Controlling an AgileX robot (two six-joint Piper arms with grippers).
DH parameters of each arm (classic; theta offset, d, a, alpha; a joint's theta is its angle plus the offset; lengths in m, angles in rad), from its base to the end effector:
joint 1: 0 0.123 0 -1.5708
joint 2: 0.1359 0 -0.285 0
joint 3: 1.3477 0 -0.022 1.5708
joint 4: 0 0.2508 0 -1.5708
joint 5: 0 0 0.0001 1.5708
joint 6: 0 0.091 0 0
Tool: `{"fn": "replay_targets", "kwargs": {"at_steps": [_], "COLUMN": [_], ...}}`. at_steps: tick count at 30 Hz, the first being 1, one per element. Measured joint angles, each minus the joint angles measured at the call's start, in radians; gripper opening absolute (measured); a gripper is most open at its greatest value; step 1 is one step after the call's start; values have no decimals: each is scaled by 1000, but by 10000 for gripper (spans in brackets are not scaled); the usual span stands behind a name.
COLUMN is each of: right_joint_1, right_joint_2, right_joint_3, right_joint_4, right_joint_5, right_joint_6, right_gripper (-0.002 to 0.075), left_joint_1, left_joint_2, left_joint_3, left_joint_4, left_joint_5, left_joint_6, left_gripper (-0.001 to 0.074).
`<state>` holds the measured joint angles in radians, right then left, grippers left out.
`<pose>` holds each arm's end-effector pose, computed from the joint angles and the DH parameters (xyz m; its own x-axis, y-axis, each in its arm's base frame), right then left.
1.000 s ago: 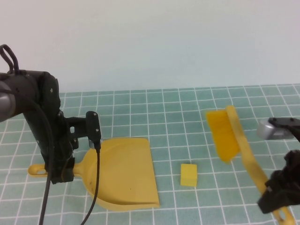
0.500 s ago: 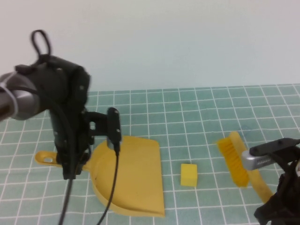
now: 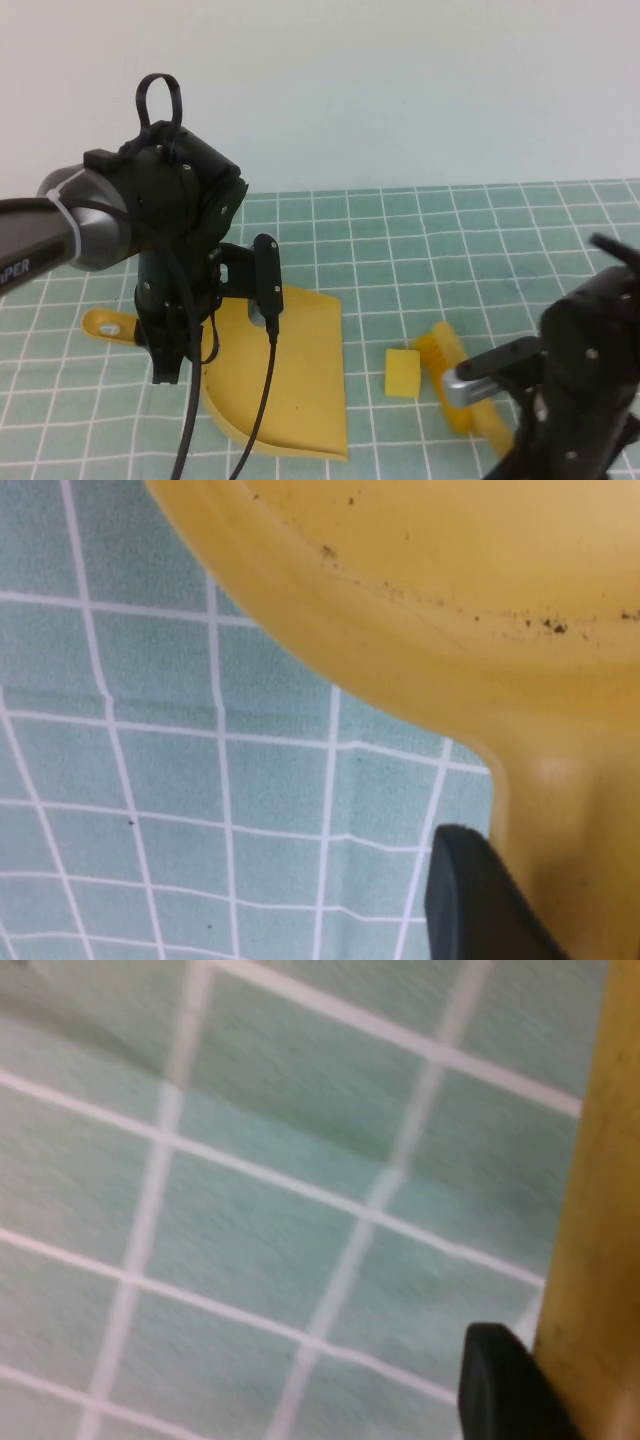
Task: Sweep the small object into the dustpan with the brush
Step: Sweep the small ball
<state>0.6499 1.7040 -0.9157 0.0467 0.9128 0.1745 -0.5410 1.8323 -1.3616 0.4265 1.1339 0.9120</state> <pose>0.2190 0.1707 0.1619 -0.9008 -0.4315 0.0491 -0.4306 0.9021 0.0276 0.3250 -0.1554 0.2283 0.0143 0.9563 0.2922 0.9642 -0.0906 0.2493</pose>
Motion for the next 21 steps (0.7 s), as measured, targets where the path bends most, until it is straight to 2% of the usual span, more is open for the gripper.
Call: {"fn": "replay_targets", "kwargs": {"at_steps": [6, 13, 21], "right_joint_1": [56, 112, 120], "right_joint_2": [79, 123, 128], "right_joint_3": [-58, -191, -324], "right_joint_4": [93, 205, 292], "right_joint_5": [-75, -53, -36], "right_joint_6": [-20, -64, -118], "right_gripper": [166, 165, 165], "left_joint_1": [0, 0, 0], "left_joint_2": [0, 0, 0], "left_joint_3": [0, 0, 0], "left_joint_4": [-36, -36, -45], "left_joint_5": [-15, -26, -47], "left_joint_6": [-2, -2, -5], "left_gripper": [217, 217, 217]}}
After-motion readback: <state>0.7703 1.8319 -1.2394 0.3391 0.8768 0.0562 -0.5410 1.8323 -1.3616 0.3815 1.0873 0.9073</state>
